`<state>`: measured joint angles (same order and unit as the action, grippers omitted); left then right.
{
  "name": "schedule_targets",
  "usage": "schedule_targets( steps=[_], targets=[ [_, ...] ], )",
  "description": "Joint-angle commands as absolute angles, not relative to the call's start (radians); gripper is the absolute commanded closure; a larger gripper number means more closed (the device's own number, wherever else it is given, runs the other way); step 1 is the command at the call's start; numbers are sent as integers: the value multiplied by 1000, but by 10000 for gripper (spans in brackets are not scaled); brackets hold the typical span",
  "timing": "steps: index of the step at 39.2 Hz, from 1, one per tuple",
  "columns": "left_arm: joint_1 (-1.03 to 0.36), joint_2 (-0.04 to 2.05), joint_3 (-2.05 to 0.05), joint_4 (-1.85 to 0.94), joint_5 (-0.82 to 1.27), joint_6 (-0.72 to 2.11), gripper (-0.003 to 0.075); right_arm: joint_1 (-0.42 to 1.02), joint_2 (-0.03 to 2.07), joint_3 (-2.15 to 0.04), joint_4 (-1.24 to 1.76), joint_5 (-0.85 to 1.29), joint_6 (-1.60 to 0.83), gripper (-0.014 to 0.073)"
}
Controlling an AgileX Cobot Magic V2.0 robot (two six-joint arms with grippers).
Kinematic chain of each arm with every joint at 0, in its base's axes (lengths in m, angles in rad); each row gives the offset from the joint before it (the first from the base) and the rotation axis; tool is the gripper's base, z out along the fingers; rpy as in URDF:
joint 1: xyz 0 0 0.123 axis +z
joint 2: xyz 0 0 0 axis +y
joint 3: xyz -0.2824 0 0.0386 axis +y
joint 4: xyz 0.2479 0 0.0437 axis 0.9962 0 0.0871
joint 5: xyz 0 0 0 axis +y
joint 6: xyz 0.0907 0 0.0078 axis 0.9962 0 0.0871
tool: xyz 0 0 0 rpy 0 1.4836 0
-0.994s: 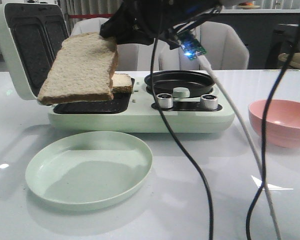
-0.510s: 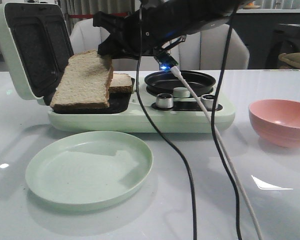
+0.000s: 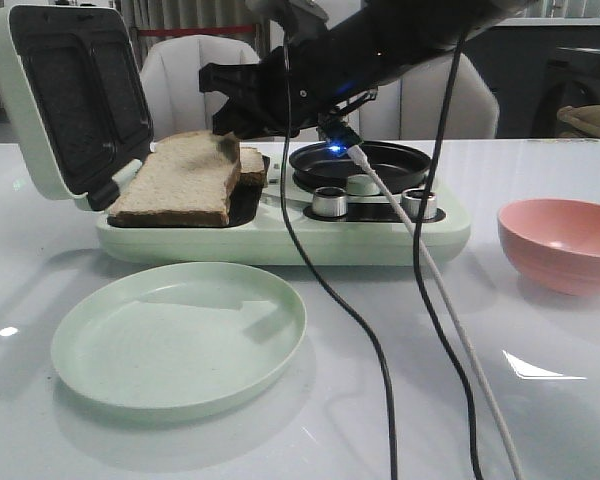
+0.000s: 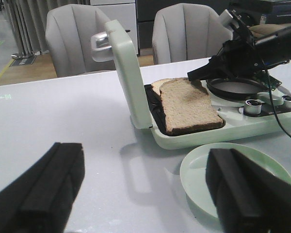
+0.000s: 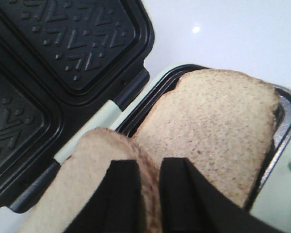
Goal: Make breakfast with bread and shrimp
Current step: 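Carry the slice with the right gripper onto the first slice, then open the right gripper and withdraw it from the sandwich maker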
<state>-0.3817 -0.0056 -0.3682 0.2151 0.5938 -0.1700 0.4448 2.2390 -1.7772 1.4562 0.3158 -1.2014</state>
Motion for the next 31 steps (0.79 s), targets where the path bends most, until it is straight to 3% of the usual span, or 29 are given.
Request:
schedule_targets(
  steps=[1, 4, 8, 22, 31],
  targets=[
    [-381, -9, -393, 213, 513, -180, 158, 441, 2173, -1814, 1466, 265, -1238, 162],
    [-381, -9, -393, 213, 513, -180, 158, 441, 2173, -1816, 1466, 239, -1285, 55],
    [-381, -9, -393, 213, 513, -180, 158, 441, 2170, -1825, 1465, 239, -1337, -6],
    [-381, -9, -393, 213, 513, -180, 158, 415, 2025, -1833, 1463, 179, -1366, -8],
    [-381, -9, -393, 213, 513, -180, 158, 374, 1833, -1686, 1462, 147, -1366, -8]
  ],
)
